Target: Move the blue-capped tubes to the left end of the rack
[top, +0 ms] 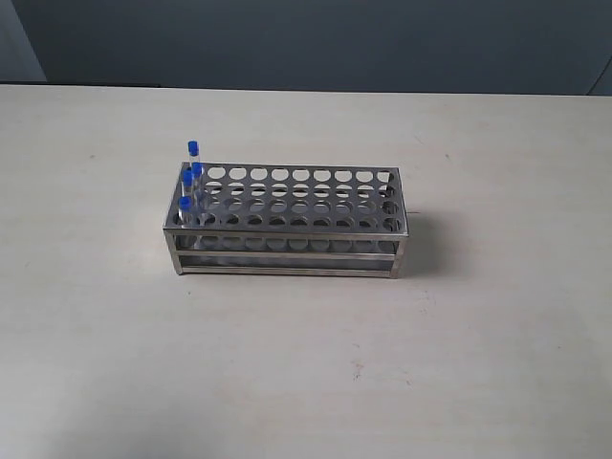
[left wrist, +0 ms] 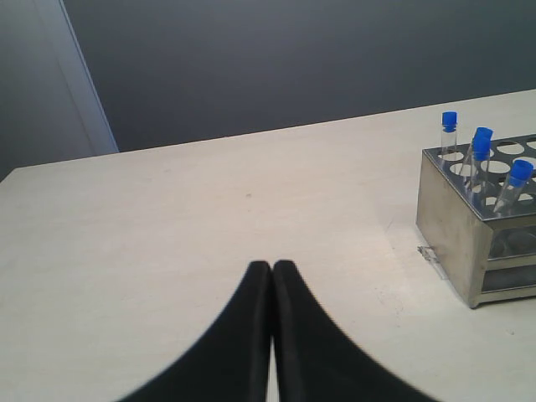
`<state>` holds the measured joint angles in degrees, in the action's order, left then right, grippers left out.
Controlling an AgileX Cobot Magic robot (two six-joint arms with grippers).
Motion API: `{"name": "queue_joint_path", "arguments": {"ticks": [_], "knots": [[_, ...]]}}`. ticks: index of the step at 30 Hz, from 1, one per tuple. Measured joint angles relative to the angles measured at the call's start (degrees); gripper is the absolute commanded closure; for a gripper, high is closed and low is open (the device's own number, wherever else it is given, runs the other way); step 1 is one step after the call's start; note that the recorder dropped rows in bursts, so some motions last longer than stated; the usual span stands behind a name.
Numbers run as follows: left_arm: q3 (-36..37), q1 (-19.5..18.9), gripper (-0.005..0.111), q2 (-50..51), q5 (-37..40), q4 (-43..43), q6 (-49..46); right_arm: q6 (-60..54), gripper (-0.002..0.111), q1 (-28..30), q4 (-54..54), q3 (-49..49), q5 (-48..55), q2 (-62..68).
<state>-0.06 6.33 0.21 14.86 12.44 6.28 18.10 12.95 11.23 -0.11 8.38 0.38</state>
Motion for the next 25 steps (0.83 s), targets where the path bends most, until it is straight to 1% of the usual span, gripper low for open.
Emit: {"name": "queue_joint_path", "arguments": {"ticks": [7, 14, 25], "knots": [[0.0, 0.0, 0.106, 0.0, 0.0, 0.0, 0.0, 0.0, 0.109, 0.0, -0.13, 0.0, 0.0, 0.0], [0.0, 0.0, 0.106, 0.0, 0.0, 0.0, 0.0, 0.0, 0.109, 0.0, -2.74, 0.0, 0.0, 0.0], [0.0, 0.0, 0.106, 0.0, 0.0, 0.0, 0.0, 0.0, 0.109, 0.0, -2.84, 0.0, 0.0, 0.0]]}}
